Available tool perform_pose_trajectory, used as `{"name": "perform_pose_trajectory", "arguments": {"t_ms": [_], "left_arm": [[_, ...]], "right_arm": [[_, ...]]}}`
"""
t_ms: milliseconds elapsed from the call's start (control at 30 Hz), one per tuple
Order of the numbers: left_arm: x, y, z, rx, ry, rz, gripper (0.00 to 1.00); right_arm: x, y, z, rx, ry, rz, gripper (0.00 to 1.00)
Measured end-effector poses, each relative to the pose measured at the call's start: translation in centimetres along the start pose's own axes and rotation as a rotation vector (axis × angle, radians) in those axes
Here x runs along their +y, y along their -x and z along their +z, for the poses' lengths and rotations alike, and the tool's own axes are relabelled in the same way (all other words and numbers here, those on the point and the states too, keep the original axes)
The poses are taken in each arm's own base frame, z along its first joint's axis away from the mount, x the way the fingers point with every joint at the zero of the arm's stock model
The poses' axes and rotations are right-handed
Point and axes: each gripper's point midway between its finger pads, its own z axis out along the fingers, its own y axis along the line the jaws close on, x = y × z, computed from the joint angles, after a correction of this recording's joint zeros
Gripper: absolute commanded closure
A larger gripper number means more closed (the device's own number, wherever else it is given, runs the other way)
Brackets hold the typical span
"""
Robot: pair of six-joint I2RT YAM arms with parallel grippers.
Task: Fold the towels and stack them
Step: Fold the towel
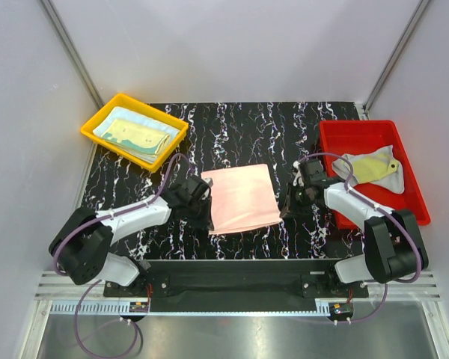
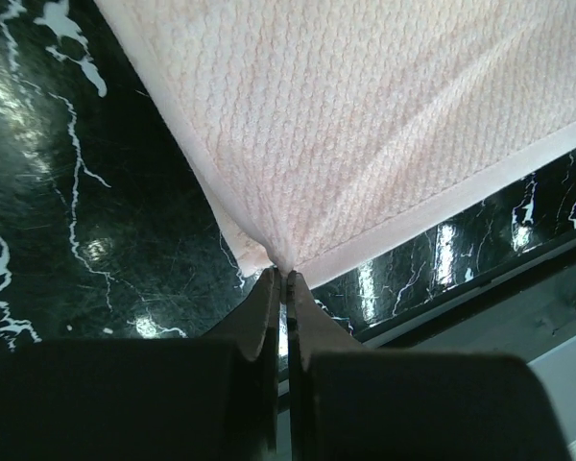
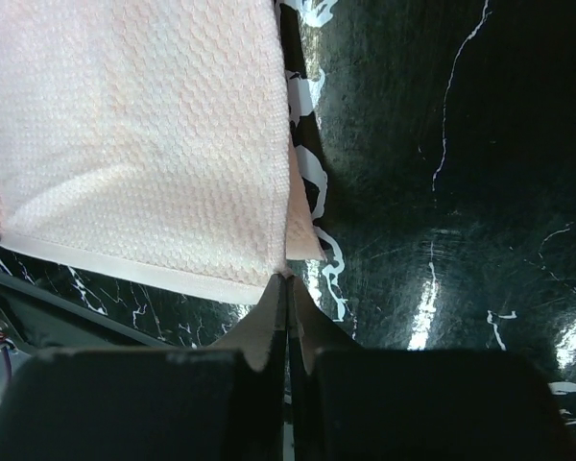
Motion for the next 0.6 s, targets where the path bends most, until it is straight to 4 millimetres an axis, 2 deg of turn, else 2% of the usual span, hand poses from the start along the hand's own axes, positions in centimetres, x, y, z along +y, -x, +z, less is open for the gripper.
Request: {"name": "perform_pose_trajectory", "arguments": {"t_ms": [200, 367, 500, 600], "left_arm": [[-0.1, -0.5, 0.7, 0.007, -0.009, 0.003, 1.00], [0.0, -0.6, 1.1, 0.013, -0.005, 0.003, 0.95], [-0.1, -0.6, 1.1, 0.013, -0.005, 0.004, 0.92], [-0.1, -0.6, 1.1, 0.014, -0.009, 0.005, 0.78]], "right_arm": [[0.0, 0.1, 0.5, -0.001, -0.006, 0.013, 1.00], [-0.3, -0.3, 1.1, 0.020, -0.033, 0.024, 1.00], [-0.8, -0.4, 1.3, 0.021, -0.063, 0.041, 0.91], [-1.0, -0.4, 1.3, 0.018, -0.080, 0.047, 0.84]]}}
